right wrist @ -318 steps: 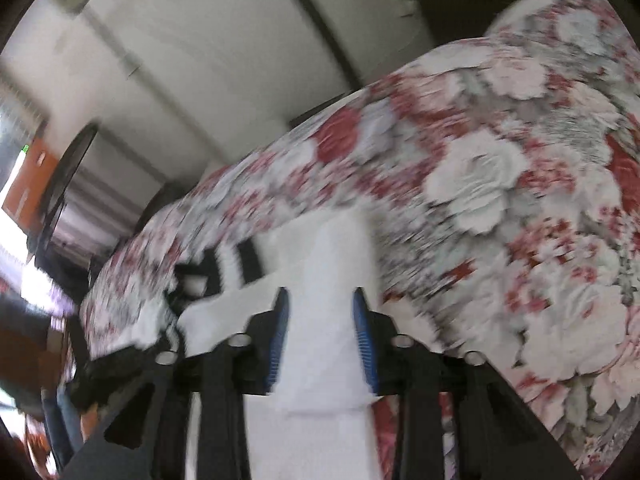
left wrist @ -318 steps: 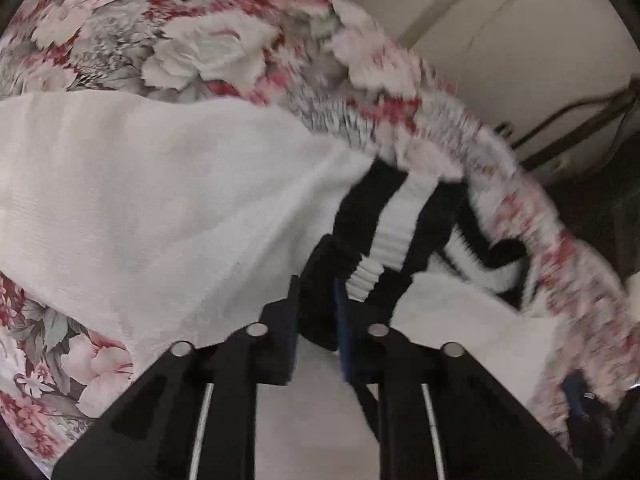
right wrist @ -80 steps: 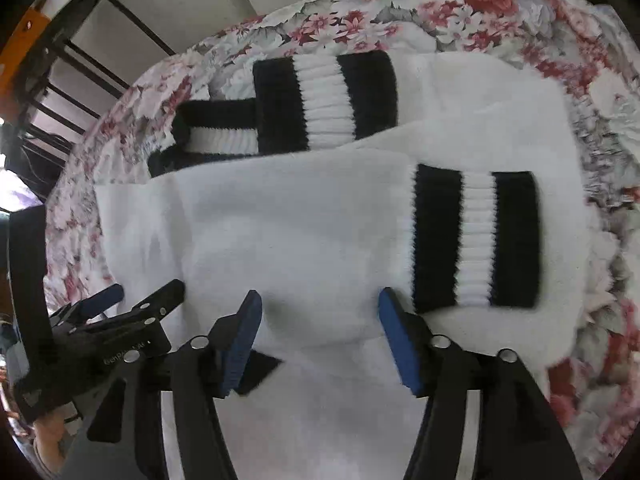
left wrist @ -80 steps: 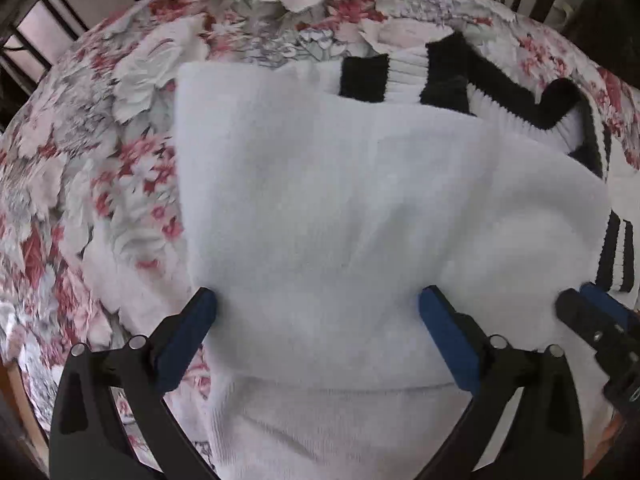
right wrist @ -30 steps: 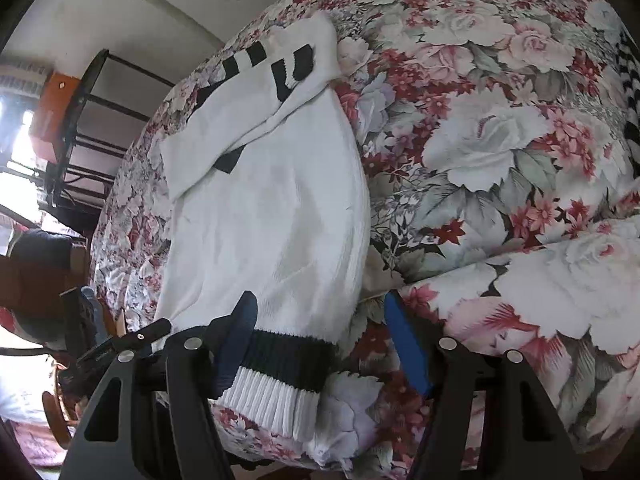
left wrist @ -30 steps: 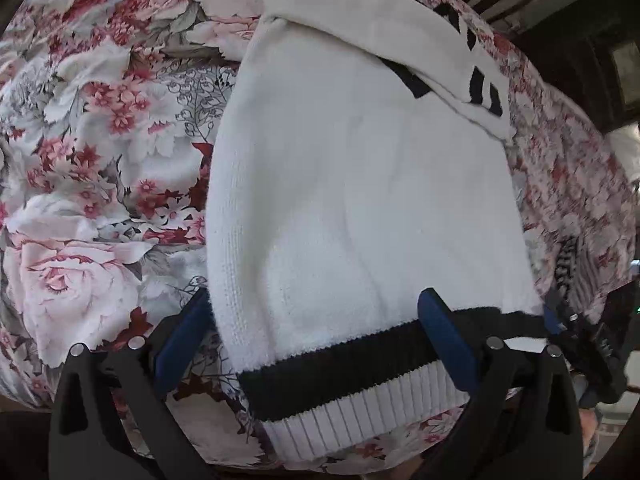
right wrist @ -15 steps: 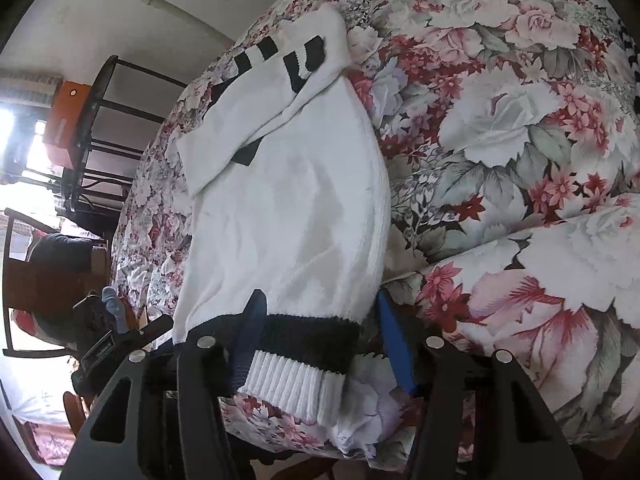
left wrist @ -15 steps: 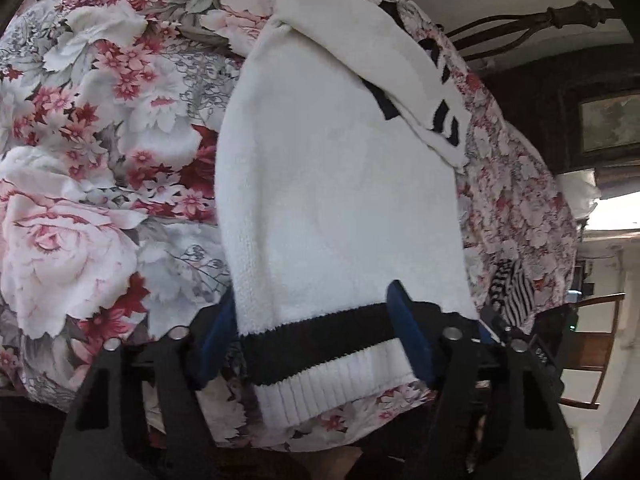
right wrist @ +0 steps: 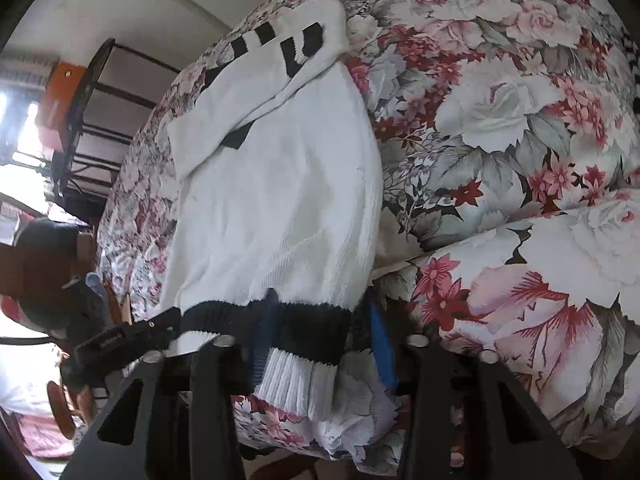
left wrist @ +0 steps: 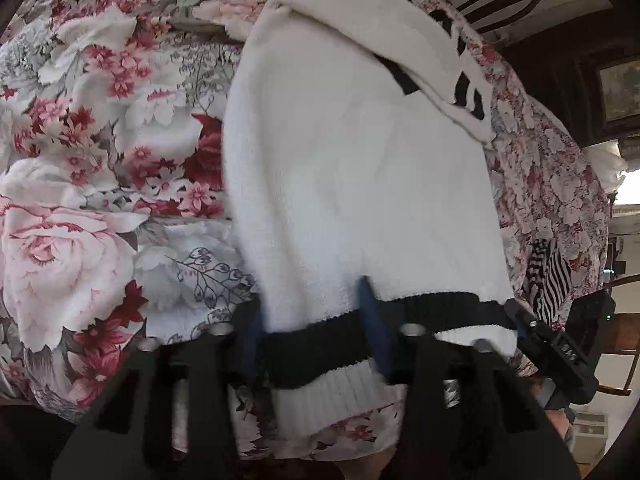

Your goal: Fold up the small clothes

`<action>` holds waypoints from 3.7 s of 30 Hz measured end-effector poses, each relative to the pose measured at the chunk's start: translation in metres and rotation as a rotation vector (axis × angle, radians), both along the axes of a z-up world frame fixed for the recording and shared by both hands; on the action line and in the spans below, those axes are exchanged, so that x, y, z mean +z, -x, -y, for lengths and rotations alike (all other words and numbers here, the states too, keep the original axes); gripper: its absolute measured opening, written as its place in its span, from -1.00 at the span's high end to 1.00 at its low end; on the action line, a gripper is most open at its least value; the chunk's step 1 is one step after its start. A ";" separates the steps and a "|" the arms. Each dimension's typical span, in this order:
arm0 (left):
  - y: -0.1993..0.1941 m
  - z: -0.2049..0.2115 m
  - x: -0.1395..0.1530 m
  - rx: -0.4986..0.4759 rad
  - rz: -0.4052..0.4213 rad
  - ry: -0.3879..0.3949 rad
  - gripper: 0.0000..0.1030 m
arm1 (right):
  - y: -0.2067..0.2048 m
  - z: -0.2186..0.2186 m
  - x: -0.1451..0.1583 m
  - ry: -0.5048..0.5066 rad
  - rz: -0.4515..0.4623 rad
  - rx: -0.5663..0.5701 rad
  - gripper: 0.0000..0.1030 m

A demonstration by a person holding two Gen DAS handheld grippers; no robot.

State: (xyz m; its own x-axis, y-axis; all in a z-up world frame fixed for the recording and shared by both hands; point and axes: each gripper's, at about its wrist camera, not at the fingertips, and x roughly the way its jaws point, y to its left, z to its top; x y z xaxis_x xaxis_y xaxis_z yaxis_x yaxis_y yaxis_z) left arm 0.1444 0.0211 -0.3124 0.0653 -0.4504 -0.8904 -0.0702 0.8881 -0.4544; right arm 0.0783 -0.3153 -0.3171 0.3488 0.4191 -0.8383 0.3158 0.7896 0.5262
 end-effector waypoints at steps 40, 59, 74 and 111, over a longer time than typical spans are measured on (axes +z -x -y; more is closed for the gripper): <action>-0.152 -0.017 0.085 0.182 0.335 0.099 0.84 | -0.148 0.041 0.048 -0.336 0.234 -0.267 0.73; -0.245 0.002 0.064 0.218 0.315 0.097 0.84 | -0.232 0.064 0.013 -0.384 0.225 -0.327 0.73; -0.300 -0.007 0.019 0.257 0.271 0.081 0.83 | -0.296 0.069 -0.021 -0.409 0.224 -0.329 0.69; -0.311 -0.012 0.013 0.264 0.239 -0.326 -0.63 | -0.276 0.073 0.018 -0.073 0.326 -0.250 0.47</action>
